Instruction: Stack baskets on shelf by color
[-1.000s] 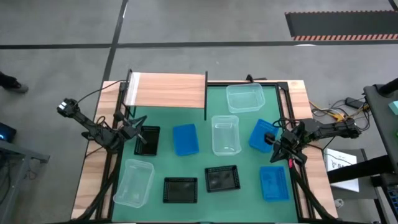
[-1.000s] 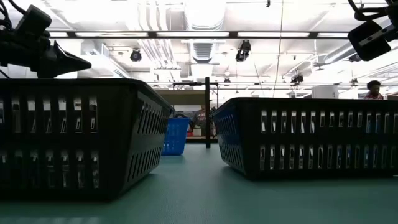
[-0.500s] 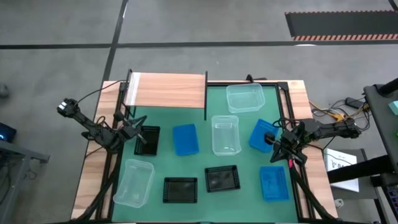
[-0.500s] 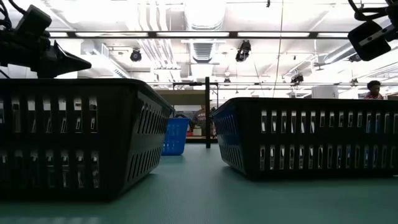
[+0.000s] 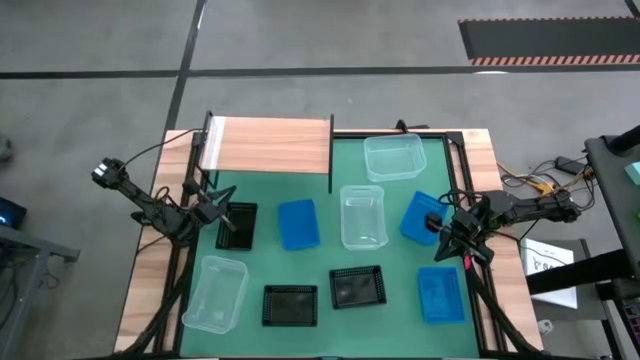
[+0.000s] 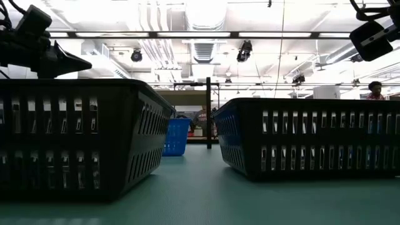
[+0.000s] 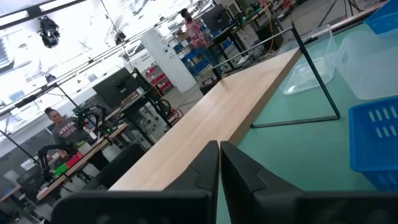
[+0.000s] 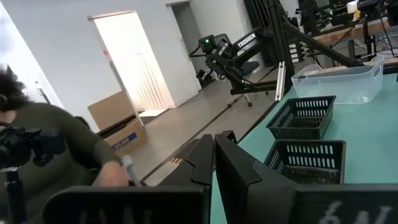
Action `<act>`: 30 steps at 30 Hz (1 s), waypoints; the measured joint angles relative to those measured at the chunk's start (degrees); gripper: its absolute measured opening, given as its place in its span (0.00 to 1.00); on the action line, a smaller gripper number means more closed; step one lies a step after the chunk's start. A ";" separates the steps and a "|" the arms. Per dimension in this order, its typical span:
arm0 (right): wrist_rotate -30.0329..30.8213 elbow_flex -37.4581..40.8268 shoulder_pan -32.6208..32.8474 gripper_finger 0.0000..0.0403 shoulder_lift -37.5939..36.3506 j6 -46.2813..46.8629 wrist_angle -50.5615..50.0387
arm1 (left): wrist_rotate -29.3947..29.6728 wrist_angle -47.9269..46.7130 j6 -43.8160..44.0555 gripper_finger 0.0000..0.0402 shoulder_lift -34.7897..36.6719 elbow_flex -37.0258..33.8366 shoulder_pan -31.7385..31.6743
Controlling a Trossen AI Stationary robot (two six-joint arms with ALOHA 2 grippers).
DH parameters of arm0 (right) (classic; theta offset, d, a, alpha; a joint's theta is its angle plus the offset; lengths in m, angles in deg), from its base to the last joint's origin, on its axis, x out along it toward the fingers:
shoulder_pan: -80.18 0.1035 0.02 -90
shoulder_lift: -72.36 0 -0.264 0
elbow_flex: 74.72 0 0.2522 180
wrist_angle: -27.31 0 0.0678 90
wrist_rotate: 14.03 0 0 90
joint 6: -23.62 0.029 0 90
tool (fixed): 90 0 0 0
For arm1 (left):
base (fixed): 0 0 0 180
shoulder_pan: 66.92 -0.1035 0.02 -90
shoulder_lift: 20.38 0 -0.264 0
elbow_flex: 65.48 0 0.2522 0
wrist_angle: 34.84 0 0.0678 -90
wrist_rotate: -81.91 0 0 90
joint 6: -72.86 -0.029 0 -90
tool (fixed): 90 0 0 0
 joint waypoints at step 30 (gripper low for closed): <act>0.89 -0.04 0.13 0.02 0.22 -3.32 2.52 | 0.00 0.00 -0.02 0.00 0.00 -0.01 -0.01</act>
